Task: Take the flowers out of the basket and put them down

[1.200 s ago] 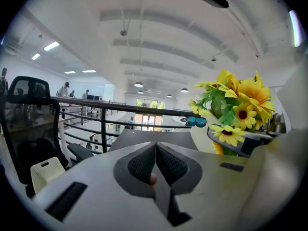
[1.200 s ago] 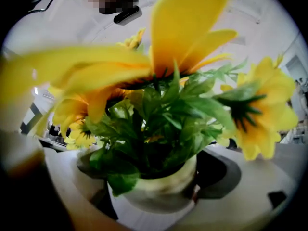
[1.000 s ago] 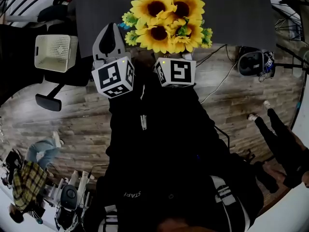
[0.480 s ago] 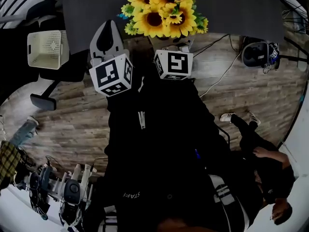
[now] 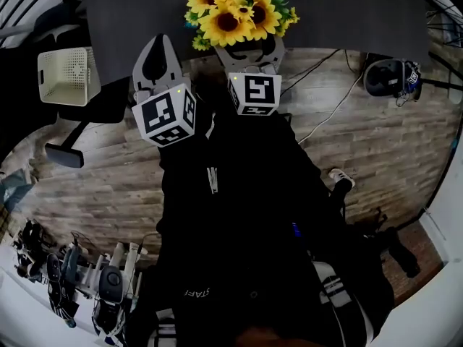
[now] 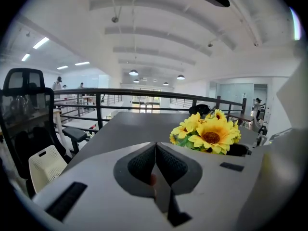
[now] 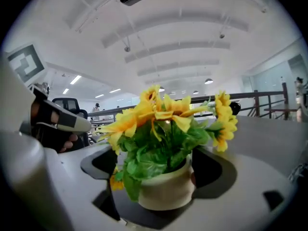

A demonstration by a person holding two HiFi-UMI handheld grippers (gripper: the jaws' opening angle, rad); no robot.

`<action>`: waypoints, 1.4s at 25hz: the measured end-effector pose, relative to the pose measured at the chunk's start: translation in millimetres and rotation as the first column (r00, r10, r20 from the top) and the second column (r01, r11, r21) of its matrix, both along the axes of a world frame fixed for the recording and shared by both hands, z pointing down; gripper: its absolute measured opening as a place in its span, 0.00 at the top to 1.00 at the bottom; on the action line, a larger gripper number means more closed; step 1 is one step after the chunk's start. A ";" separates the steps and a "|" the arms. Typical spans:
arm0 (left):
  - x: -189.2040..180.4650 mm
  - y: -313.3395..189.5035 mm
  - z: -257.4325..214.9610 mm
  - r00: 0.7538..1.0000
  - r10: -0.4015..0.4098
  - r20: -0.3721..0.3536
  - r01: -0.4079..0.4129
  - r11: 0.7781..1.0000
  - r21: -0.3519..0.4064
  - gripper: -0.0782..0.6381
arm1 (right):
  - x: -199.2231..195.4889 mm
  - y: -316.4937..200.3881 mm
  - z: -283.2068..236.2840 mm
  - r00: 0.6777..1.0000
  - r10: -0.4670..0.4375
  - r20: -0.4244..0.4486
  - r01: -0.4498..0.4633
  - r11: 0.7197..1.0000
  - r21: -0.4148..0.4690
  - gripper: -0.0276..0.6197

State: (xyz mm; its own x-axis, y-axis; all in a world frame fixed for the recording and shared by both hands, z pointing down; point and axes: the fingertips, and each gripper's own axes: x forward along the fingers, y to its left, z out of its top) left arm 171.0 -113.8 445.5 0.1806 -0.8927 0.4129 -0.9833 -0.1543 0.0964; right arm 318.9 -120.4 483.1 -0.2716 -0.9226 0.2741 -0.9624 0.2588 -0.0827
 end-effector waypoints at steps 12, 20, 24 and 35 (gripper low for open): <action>14.0 8.3 -49.5 0.999 0.032 -0.014 -0.033 0.999 -0.011 0.89 | 12.3 42.7 -67.9 0.999 -0.052 0.016 0.052 0.998 -0.038 0.17; 28.1 12.8 -127.6 0.997 0.068 -0.046 -0.066 0.997 0.048 0.89 | 25.4 48.3 -163.5 0.999 -0.031 -0.015 0.032 0.999 0.024 0.31; 41.3 11.7 -171.5 0.995 0.091 -0.046 -0.086 0.991 0.102 0.89 | 39.4 43.5 -209.6 0.999 0.001 -0.037 0.002 0.997 0.076 0.51; 62.0 33.0 -254.8 0.990 0.132 -0.042 -0.123 0.978 0.170 0.89 | 58.0 52.4 -311.2 0.993 0.081 -0.085 -0.067 0.985 0.158 0.93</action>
